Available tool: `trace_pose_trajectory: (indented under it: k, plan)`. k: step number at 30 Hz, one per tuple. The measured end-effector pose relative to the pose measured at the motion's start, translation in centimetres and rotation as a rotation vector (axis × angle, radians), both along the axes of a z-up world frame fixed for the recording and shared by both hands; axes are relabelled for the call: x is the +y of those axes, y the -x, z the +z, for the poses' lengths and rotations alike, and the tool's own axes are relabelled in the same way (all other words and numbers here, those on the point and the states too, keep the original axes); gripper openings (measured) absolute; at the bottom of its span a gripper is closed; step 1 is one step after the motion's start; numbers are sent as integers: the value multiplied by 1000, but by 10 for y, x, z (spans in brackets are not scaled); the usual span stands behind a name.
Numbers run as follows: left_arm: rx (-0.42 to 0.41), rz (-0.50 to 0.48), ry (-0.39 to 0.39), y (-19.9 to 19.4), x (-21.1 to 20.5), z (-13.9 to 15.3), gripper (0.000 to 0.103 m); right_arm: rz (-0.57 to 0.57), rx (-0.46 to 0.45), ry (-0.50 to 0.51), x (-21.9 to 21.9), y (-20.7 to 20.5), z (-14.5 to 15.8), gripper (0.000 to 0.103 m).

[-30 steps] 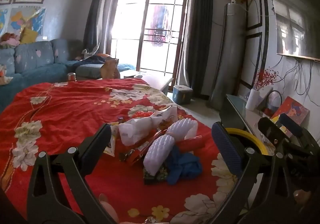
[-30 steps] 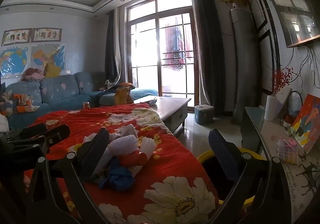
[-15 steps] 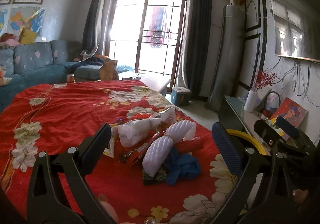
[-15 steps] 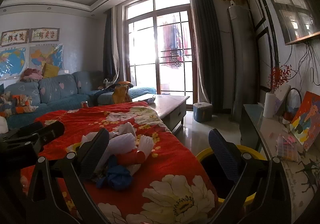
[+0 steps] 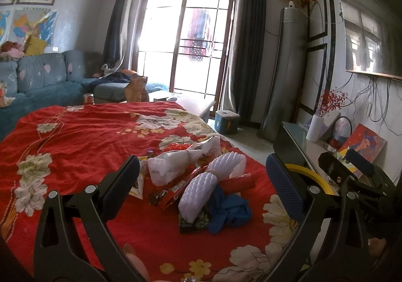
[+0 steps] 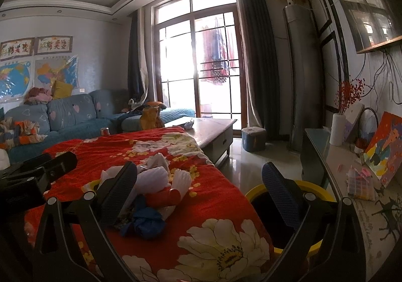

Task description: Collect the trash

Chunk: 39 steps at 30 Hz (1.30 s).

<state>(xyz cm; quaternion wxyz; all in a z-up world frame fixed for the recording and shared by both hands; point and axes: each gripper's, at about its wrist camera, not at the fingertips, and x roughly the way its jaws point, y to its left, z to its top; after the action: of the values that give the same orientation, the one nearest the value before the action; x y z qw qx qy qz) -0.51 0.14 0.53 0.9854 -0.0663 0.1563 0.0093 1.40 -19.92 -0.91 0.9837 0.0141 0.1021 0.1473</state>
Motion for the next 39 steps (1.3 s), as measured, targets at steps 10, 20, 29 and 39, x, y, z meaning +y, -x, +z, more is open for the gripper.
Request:
trace_pose_trajectory:
  k: [10,20,29,39]
  plan:
    - [0,0,0,0,0,0,92,-2,6,-2,0,-1,-1,97]
    - [21,3,-12,-2,-2,-4,92,-5,42,-21,-2,-4,-8,97]
    - [66,18,-5,-11,8,-10,92,25,78,-28,-1,-9,-6,97]
    - [68,76,20,-16,34,-9,92,132,119,18,23,-19,-3,97]
